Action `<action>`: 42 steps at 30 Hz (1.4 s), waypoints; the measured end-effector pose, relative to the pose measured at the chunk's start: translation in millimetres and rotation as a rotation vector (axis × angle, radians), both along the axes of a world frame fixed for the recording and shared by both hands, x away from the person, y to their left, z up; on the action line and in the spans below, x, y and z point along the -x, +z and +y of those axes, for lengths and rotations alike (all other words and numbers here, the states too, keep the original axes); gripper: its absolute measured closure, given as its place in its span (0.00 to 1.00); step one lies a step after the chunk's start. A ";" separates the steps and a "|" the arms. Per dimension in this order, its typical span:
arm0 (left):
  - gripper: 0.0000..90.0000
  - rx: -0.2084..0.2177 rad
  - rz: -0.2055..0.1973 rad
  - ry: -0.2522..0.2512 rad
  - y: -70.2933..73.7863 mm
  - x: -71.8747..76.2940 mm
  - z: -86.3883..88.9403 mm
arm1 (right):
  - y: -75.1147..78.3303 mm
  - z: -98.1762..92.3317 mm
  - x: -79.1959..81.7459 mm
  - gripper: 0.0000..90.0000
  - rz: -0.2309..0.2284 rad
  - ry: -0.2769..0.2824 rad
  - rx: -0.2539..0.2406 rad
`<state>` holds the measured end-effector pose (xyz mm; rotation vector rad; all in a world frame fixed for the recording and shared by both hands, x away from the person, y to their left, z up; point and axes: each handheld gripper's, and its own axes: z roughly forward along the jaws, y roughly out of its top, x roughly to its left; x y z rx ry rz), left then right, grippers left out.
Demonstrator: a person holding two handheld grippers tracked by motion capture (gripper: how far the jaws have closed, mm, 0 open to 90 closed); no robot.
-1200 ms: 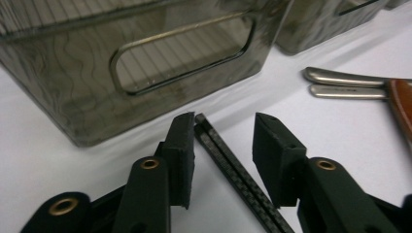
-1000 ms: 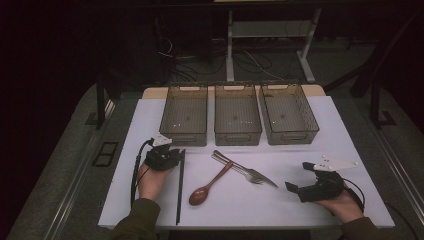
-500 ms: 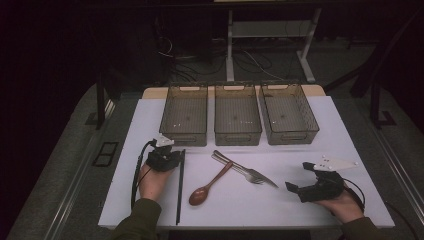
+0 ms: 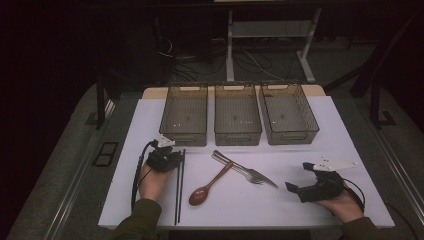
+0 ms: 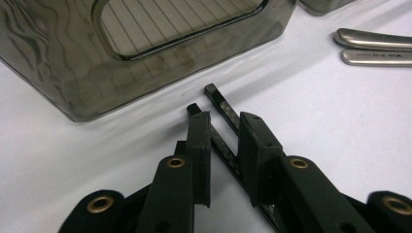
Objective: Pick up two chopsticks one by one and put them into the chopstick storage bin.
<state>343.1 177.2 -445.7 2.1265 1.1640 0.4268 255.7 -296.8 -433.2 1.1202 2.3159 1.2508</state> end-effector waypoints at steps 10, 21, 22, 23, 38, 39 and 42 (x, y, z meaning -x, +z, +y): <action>0.85 -0.024 -0.007 -0.003 0.1 -0.1 -0.3 | -0.3 0.8 0.5 0.02 0.002 0.002 0.003; 0.90 -0.033 -0.012 -0.004 0.3 -0.6 1.1 | -0.4 0.7 0.4 0.02 0.005 0.005 0.005; 0.90 -0.041 -0.012 -0.006 0.7 -0.7 2.0 | -0.4 0.7 0.4 0.02 0.005 0.005 0.005; 0.91 -0.042 -0.013 -0.003 0.7 -0.7 2.4 | -0.5 0.7 0.4 0.02 0.005 0.005 0.005; 0.83 -0.029 -0.015 -0.001 2.7 0.1 8.2 | -0.4 1.1 0.5 0.02 0.004 0.009 0.004; 0.83 -0.016 -0.020 0.000 4.7 1.2 9.8 | -0.4 1.1 0.5 0.02 0.004 0.009 0.004; 0.77 0.029 -0.030 -0.009 12.7 8.4 16.1 | -0.2 0.6 0.7 0.02 0.006 0.005 0.002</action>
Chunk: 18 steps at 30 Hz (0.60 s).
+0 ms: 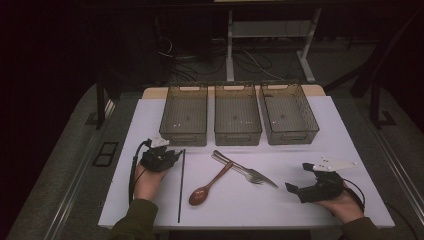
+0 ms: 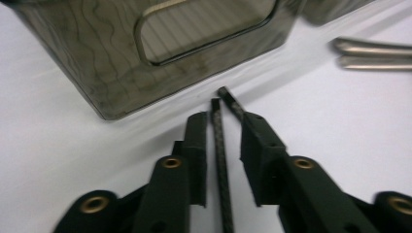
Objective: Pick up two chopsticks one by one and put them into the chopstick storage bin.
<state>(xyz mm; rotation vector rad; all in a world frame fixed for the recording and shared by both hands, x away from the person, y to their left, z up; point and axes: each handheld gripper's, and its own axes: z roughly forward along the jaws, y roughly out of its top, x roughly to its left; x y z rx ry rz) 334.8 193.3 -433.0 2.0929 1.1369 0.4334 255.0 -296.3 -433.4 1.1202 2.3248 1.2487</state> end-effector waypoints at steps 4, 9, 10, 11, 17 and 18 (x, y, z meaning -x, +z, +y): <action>0.73 0.047 0.003 -0.037 7.8 17.7 10.4 | 0.0 -0.4 0.0 0.02 0.003 -0.003 0.000; 0.73 0.091 -0.006 -0.027 17.3 38.4 25.8 | 0.0 0.2 0.5 0.02 0.000 -0.001 0.004; 0.75 0.096 -0.006 -0.022 18.1 42.4 28.1 | 0.1 0.4 0.6 0.02 -0.002 0.002 0.007; 0.75 0.098 -0.006 -0.013 18.4 46.4 30.5 | 0.2 0.3 0.6 0.02 -0.002 0.001 0.006; 0.78 0.097 -0.007 0.004 15.4 67.2 41.8 | 0.1 -0.1 0.6 0.02 -0.001 -0.001 0.004; 0.81 0.100 -0.004 0.007 13.7 69.8 42.2 | 0.1 0.1 0.7 0.02 -0.002 0.001 0.005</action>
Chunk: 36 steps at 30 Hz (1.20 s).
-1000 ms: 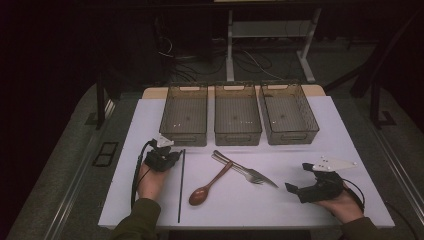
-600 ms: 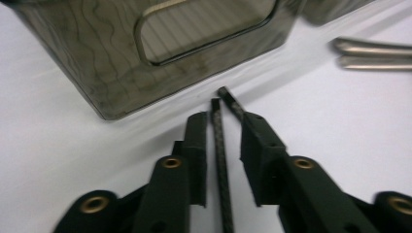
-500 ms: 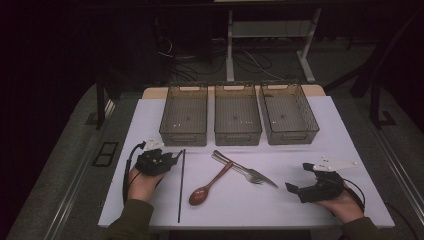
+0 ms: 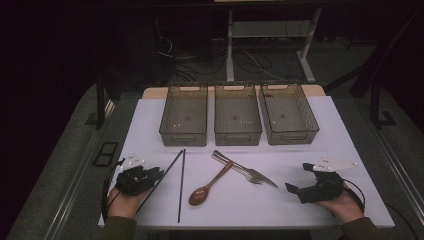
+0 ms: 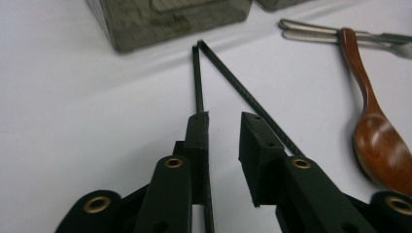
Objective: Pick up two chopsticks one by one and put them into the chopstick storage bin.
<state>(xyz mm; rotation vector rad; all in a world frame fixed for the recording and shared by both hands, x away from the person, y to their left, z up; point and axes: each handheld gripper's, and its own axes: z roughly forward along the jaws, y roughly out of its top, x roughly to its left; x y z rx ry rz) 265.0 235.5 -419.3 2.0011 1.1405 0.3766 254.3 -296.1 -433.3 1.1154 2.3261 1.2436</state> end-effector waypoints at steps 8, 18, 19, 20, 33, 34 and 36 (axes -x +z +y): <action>0.86 -0.017 0.053 0.001 -13.8 6.8 3.6 | -0.2 -0.7 0.1 0.02 -0.004 -0.003 0.000; 0.90 -0.031 0.068 0.006 -20.7 10.3 5.3 | -0.6 -0.3 0.0 0.02 -0.003 -0.002 0.003; 0.91 -0.034 0.064 0.010 -20.8 10.4 5.2 | -0.7 -0.4 0.0 0.02 -0.003 -0.002 0.002; 0.91 -0.037 0.062 0.011 -21.0 10.5 5.5 | -0.7 -0.4 0.0 0.02 -0.003 -0.002 0.002; 0.93 -0.070 0.067 0.015 -25.0 9.1 5.6 | -0.8 -0.7 -0.3 0.02 -0.003 -0.005 0.002; 0.93 -0.070 0.067 0.014 -25.0 9.0 6.0 | -0.7 -0.7 -0.3 0.02 -0.003 -0.005 0.002; 0.94 -0.073 0.066 0.014 -24.6 9.1 5.6 | -0.7 -0.6 -0.2 0.02 -0.003 -0.004 0.003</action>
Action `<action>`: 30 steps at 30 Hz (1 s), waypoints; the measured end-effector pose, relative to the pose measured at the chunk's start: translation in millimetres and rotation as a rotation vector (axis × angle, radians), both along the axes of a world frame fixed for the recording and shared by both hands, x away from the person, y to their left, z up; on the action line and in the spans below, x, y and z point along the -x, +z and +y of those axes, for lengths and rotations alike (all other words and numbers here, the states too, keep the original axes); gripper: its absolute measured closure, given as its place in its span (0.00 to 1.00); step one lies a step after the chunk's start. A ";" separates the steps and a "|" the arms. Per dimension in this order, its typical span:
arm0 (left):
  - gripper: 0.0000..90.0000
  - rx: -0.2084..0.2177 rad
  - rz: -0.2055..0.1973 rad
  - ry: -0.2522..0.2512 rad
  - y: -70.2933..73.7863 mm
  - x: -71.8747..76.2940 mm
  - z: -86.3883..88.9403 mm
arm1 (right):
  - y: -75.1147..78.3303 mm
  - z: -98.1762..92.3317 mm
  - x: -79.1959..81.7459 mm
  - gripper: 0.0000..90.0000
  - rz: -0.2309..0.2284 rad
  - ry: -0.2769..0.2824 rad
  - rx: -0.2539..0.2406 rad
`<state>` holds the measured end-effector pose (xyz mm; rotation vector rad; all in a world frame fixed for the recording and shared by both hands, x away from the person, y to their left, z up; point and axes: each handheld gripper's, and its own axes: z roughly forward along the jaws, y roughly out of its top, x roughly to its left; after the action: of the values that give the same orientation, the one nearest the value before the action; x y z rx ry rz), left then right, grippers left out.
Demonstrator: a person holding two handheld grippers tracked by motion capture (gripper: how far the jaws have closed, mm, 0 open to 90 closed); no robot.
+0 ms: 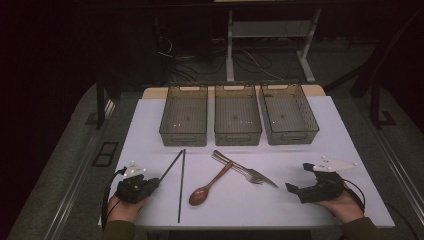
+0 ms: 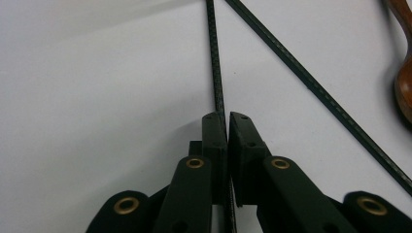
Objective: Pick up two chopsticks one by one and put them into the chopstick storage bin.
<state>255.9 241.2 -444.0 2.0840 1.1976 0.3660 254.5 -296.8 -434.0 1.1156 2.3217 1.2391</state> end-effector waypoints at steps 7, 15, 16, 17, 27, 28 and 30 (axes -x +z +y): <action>0.95 -0.004 -0.002 0.005 1.8 -1.1 0.3 | 0.0 0.0 -0.2 0.02 0.001 -0.001 -0.001; 0.95 0.011 -0.018 0.020 7.3 0.5 1.1 | -0.1 -0.1 -0.1 0.02 0.001 0.000 0.000; 0.95 0.011 -0.020 0.020 8.3 0.8 1.2 | 0.0 0.0 -0.2 0.02 0.001 -0.001 -0.001; 0.95 0.011 -0.022 0.018 9.2 1.0 1.4 | 0.0 0.0 -0.2 0.02 0.001 -0.001 -0.001; 0.95 0.033 -0.055 0.027 18.6 4.6 5.8 | 0.0 -0.2 -0.2 0.02 0.002 0.000 -0.001; 0.95 0.040 -0.059 0.028 19.7 5.2 6.5 | 0.1 -0.3 -0.2 0.02 0.003 -0.001 -0.002; 0.95 0.050 -0.068 0.032 22.1 6.1 7.6 | 0.0 -0.3 -0.2 0.02 0.003 -0.001 -0.001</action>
<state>249.9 248.7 -421.8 1.9959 1.1895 0.4149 254.7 -297.1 -434.0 1.1198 2.3224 1.2396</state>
